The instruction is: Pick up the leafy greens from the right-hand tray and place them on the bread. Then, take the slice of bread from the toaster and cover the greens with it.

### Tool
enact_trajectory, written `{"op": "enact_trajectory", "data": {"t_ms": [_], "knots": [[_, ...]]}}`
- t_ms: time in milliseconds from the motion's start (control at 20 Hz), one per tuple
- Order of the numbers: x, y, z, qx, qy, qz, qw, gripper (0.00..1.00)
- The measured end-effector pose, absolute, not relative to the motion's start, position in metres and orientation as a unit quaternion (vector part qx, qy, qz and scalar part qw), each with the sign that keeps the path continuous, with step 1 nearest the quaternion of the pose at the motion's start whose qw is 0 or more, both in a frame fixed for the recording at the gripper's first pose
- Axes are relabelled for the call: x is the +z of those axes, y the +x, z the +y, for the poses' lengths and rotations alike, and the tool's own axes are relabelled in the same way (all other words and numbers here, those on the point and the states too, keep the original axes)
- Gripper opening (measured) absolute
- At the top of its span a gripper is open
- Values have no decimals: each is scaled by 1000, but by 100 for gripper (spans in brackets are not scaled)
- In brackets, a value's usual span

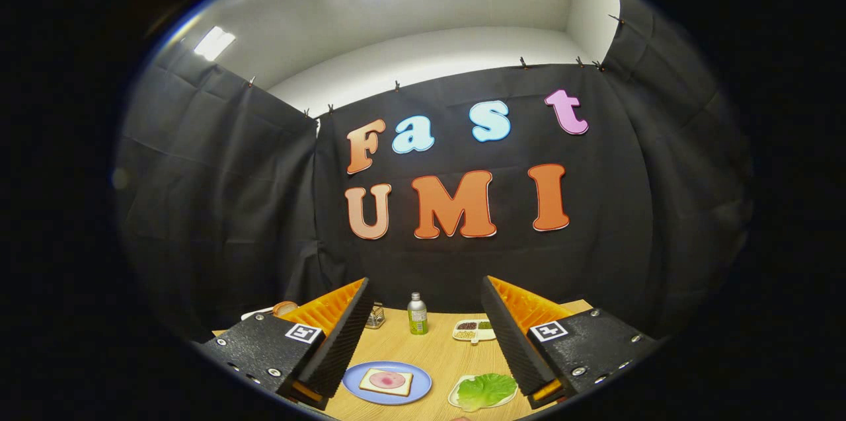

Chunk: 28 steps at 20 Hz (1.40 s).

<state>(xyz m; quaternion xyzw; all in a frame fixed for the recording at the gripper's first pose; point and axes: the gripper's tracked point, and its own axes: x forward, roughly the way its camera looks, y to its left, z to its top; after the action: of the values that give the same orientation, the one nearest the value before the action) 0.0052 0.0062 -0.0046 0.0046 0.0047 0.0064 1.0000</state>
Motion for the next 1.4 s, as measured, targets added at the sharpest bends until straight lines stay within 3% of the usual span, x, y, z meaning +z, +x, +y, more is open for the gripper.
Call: {"op": "enact_trajectory", "data": {"t_ms": [450,1400], "knots": [[-39,19,0,2,16,69,998,99],[-229,53,-65,-58,62,380,921,98]]}}
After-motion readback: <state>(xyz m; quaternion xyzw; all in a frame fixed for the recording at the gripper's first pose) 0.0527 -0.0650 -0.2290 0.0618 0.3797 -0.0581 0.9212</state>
